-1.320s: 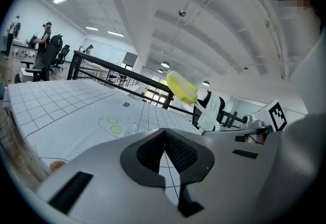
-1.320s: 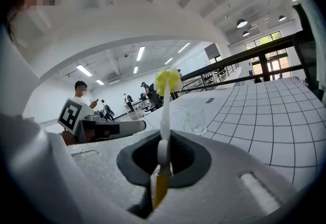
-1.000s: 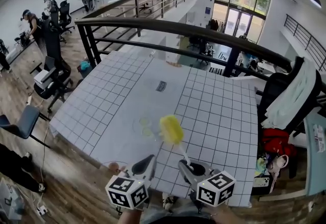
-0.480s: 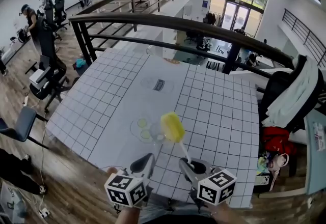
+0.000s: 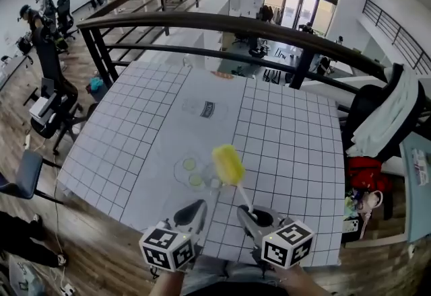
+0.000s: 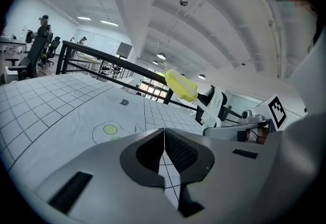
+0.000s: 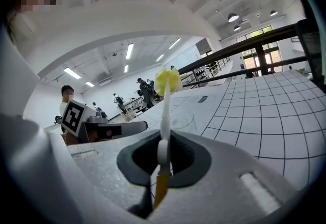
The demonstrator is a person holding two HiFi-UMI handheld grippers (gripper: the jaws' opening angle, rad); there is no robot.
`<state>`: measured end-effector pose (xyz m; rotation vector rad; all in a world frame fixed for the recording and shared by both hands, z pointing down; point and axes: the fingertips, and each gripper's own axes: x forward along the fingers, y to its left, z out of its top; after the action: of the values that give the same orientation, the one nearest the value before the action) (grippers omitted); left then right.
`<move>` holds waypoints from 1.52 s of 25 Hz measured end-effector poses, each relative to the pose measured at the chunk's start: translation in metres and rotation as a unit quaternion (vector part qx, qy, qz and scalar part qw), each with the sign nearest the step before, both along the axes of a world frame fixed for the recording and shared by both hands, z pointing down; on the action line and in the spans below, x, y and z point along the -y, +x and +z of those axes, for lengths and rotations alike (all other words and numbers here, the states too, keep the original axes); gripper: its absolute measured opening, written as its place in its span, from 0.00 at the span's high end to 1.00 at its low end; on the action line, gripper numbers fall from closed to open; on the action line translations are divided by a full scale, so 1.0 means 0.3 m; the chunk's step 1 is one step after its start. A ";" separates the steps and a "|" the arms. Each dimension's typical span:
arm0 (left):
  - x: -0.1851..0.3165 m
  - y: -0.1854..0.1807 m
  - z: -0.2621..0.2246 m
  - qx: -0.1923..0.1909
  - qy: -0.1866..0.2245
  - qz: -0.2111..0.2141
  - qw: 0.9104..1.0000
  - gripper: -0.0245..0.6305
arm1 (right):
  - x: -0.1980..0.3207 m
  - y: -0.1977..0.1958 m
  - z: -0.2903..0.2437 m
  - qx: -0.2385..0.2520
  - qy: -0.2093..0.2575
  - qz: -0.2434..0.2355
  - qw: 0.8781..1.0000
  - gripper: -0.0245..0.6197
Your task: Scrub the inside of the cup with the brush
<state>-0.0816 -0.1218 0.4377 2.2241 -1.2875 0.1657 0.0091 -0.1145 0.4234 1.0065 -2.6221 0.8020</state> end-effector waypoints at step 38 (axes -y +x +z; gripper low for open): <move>0.166 0.057 0.289 0.079 -0.025 0.039 0.996 0.82 | 0.046 0.056 0.146 -0.037 -0.045 0.027 0.998 0.96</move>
<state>-0.0646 -0.1716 0.5243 2.2569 -1.2622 0.4059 0.0259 -0.1284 0.4672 1.0663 -2.4823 0.8709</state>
